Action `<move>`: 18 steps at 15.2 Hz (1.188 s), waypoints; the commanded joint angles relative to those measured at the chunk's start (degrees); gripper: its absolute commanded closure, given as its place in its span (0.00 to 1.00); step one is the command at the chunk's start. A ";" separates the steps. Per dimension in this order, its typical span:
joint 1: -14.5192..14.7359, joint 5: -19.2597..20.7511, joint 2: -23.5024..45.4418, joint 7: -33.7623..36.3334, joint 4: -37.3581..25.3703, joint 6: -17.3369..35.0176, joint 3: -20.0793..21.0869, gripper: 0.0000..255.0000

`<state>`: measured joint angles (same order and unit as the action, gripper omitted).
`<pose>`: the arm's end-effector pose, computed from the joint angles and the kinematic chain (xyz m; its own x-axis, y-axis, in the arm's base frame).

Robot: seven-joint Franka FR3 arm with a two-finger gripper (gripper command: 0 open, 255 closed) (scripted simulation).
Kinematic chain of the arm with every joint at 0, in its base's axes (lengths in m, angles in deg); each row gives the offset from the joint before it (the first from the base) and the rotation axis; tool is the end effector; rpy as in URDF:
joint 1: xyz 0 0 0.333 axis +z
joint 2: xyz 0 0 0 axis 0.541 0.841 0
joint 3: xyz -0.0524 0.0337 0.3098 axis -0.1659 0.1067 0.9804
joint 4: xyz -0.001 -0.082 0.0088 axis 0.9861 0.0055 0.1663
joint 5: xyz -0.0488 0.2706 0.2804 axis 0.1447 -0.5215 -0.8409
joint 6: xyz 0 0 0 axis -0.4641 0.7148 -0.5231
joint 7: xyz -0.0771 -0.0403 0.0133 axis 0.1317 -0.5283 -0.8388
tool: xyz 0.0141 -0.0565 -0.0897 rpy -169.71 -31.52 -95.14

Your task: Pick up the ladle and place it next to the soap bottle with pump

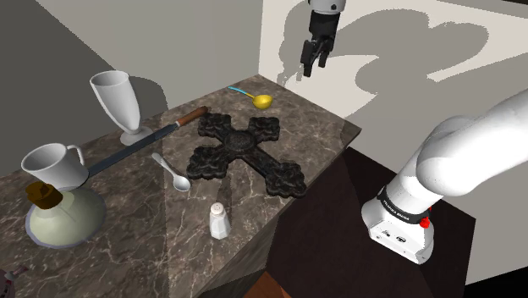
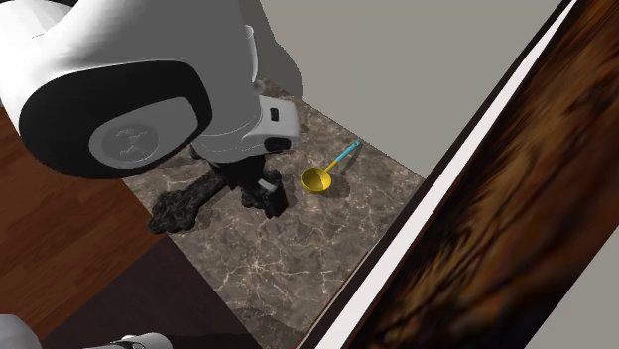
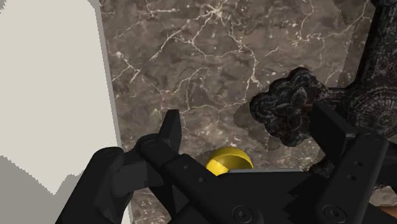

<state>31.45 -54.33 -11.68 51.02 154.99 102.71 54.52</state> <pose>0.4243 -0.0375 0.5136 0.9966 0.0595 -0.0570 0.0608 -0.9979 0.0225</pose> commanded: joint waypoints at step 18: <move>-0.74 -11.73 42.25 -3.15 -28.76 11.26 -1.29 0.00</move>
<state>31.09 -65.35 27.93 48.34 128.73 114.03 53.25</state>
